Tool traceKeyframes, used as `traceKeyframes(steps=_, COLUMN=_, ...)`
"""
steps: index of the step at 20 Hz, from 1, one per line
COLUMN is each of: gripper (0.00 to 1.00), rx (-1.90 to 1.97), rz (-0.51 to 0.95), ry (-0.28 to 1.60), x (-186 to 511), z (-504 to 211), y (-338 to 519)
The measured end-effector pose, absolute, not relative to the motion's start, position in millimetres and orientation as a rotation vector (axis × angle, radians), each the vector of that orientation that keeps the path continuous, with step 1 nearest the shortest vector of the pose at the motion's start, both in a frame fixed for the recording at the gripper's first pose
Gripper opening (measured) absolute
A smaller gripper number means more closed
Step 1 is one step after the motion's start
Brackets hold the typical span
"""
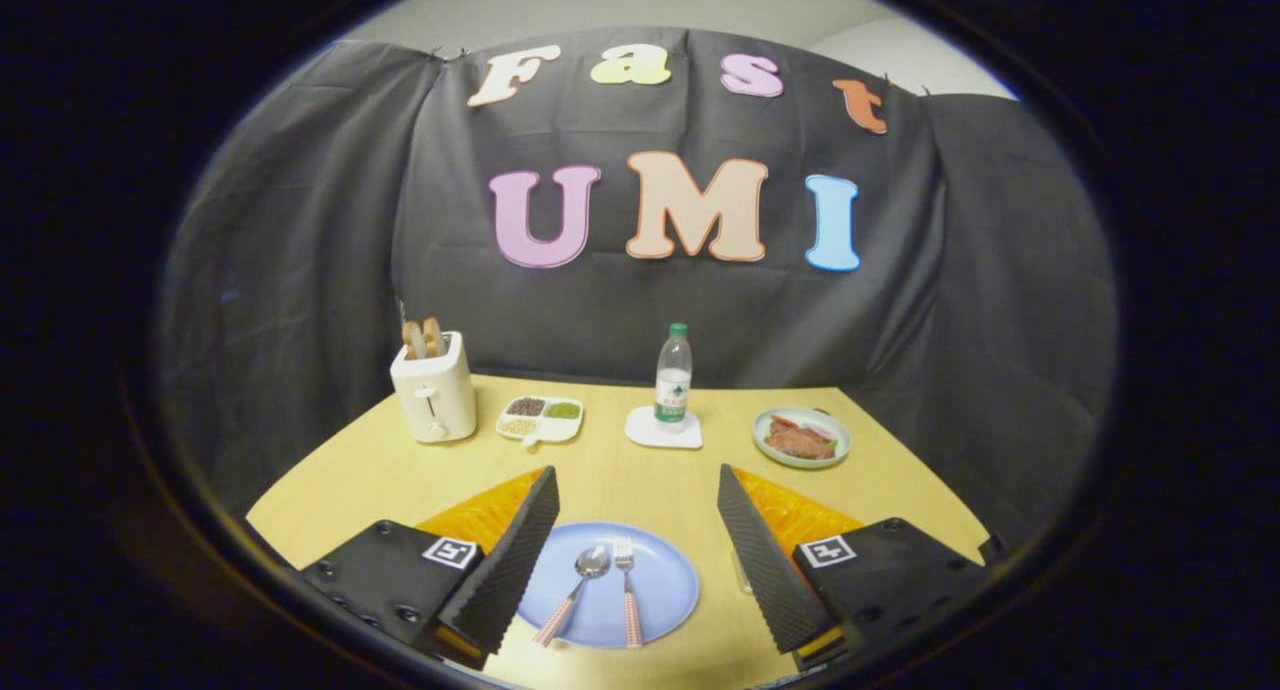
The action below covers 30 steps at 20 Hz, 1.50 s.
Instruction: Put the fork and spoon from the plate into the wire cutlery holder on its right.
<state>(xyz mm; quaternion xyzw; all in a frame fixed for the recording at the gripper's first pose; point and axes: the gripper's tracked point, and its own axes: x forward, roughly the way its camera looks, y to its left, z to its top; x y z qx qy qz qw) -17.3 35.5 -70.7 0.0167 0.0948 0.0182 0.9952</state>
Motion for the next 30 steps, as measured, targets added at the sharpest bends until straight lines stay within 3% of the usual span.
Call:
traceKeyframes(steps=19, gripper=0.95, rx=-0.018, rz=0.062, ry=0.576, x=0, z=-259, y=36)
traceKeyframes(steps=30, gripper=0.5, rx=-0.031, rz=0.104, ry=0.726, x=7, z=-297, y=47)
